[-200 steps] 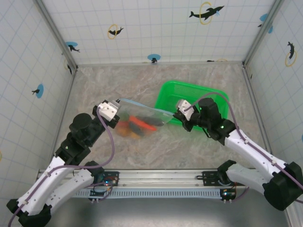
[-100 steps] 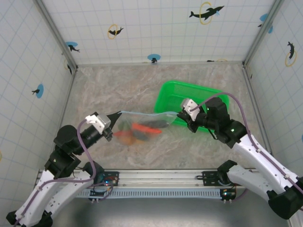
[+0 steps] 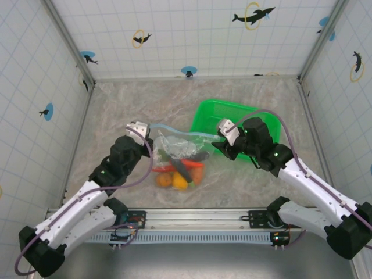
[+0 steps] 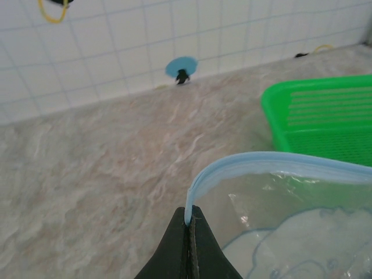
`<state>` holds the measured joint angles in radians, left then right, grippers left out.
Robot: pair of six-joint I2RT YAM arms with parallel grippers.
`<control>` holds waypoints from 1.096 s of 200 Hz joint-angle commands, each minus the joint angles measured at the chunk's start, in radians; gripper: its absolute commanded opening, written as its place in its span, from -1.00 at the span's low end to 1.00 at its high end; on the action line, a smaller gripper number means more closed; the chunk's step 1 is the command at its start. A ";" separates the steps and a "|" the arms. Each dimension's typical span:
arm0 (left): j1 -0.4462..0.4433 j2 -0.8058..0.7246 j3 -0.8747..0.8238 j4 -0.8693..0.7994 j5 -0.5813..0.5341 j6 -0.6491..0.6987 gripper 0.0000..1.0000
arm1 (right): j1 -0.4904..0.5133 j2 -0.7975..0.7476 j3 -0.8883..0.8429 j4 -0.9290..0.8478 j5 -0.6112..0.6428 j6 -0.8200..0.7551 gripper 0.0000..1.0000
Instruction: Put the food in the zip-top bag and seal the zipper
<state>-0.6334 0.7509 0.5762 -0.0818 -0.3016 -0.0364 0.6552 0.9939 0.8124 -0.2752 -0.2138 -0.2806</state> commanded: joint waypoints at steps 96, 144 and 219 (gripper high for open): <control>0.405 0.335 -0.035 0.213 -0.087 -0.387 -1.00 | -0.123 -0.020 -0.001 0.147 0.456 0.333 0.26; 0.429 0.681 0.165 0.230 0.090 -0.332 -1.00 | -0.290 0.060 0.041 0.053 0.565 0.523 0.27; 0.471 0.559 0.089 0.261 -0.025 -0.369 0.51 | -0.615 0.082 -0.159 0.063 0.614 0.863 0.41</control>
<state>-0.1665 1.4464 0.7216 0.1390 -0.2295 -0.4042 0.0967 1.0672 0.7231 -0.2047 0.3634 0.4110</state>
